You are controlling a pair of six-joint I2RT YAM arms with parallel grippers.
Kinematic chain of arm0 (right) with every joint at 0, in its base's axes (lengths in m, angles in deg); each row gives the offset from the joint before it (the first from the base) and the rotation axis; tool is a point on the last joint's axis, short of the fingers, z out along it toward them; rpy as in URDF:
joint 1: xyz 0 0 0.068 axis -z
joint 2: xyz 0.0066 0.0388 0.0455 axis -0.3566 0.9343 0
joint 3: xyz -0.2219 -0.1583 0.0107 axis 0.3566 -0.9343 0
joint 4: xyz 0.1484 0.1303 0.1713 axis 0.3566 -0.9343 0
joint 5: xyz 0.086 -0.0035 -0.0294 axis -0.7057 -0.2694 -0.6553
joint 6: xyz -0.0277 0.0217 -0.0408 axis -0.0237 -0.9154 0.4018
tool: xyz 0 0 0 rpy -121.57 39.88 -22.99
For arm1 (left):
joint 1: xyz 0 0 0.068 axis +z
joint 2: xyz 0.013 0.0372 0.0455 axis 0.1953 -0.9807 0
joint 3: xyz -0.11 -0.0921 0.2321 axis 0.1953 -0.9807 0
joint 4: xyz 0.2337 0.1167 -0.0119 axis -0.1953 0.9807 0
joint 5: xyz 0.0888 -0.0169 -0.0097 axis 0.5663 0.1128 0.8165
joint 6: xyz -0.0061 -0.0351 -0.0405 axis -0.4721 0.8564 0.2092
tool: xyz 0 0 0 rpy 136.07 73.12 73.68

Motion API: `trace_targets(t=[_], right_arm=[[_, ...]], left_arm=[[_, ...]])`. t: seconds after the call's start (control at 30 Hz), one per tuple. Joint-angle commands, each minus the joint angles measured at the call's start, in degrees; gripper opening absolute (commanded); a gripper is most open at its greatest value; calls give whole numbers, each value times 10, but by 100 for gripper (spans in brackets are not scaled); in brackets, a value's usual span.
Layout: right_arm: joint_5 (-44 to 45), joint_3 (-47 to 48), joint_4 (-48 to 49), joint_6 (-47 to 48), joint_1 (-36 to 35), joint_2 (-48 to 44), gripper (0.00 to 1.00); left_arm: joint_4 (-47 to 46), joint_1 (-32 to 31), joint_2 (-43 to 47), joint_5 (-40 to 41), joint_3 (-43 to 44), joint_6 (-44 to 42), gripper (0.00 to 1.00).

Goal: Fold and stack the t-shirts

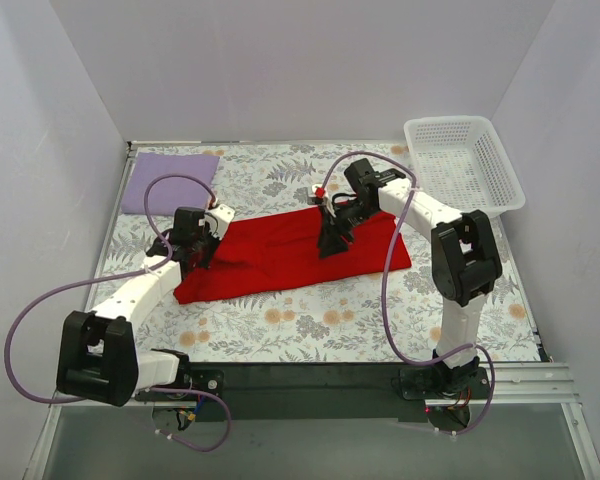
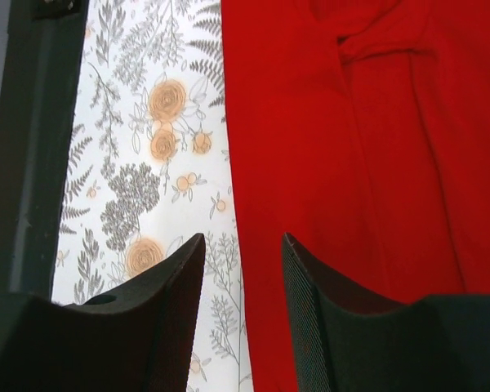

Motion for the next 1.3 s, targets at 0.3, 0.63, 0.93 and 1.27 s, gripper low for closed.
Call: trace_targets(t=[0.3, 0.63, 0.93, 1.27], right_arm=[[23, 366, 42, -338, -132, 227, 49], [137, 377, 226, -552, -175, 297, 47], [173, 389, 254, -569, -179, 332, 47], [170, 386, 257, -564, -179, 338, 50]], left_arm=[[16, 1, 76, -13, -40, 59, 0], [4, 0, 92, -24, -55, 75, 0], [1, 0, 98, -28, -55, 79, 0], [0, -1, 100, -32, -57, 80, 0]])
